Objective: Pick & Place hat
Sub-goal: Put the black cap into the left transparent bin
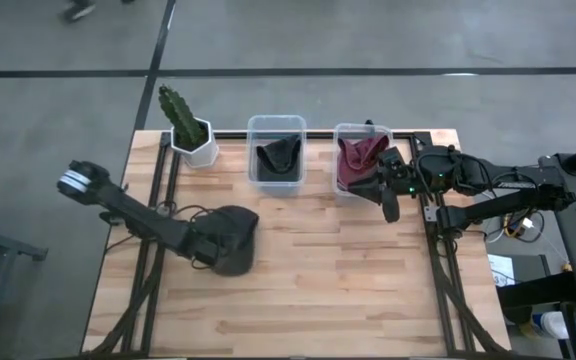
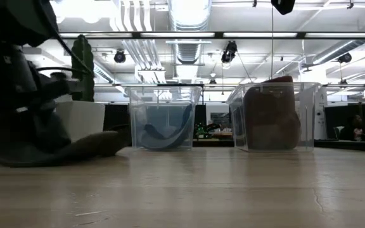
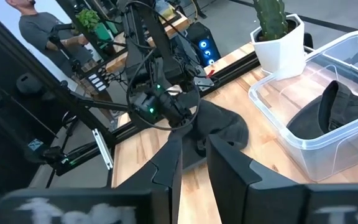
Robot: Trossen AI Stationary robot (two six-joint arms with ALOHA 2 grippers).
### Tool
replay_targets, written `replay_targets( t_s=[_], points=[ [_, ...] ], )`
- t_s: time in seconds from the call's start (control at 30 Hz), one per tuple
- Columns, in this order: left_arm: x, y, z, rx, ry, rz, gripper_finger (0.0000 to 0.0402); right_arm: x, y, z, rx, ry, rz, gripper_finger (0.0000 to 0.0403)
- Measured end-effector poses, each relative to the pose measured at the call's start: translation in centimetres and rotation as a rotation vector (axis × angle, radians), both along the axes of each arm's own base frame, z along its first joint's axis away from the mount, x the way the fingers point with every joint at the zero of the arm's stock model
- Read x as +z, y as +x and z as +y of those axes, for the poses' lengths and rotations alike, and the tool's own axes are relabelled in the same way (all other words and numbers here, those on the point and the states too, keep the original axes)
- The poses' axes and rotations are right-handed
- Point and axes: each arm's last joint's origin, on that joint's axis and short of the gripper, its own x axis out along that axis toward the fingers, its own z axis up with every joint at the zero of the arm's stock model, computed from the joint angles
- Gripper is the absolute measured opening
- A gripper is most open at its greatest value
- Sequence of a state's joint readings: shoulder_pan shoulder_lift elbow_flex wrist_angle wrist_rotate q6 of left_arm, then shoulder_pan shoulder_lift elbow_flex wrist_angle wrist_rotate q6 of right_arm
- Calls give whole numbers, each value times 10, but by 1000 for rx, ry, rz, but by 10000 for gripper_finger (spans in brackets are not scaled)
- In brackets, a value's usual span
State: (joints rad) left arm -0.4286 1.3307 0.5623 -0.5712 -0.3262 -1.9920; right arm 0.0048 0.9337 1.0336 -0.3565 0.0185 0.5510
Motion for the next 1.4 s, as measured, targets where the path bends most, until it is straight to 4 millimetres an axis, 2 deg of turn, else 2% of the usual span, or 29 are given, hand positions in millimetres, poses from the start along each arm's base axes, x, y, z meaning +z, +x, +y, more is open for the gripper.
replay_targets(
  t_s=[0.17, 0.4, 0.57, 0.73, 0.97, 1.03, 1.17, 1.4],
  points=[
    [18, 13, -1, 6, 97, -147, 11, 0, 0, 0, -1, 1, 0, 70],
    [62, 22, 0, 24, 258, -370, 5, 0, 0, 0, -3, 10, 2, 77],
    [109, 24, 3, 13, 367, -516, 4, 0, 0, 0, -4, 13, 2, 71],
    [163, 24, 7, 0, 554, -631, 3, 0, 0, 0, -4, 13, 2, 65],
    [221, 32, 31, -29, 819, -588, 2, 0, 0, 0, -2, 6, 1, 67],
    [229, 38, 44, -47, 864, -563, 2, 0, 0, 0, 2, -9, 0, 70],
    [232, 53, 77, -89, 874, -563, 2, 1, -1, 0, 13, -54, -4, 76],
    [211, 77, 144, -134, 781, -530, 2, 5, -6, 0, 22, -95, -26, 71]
  ],
)
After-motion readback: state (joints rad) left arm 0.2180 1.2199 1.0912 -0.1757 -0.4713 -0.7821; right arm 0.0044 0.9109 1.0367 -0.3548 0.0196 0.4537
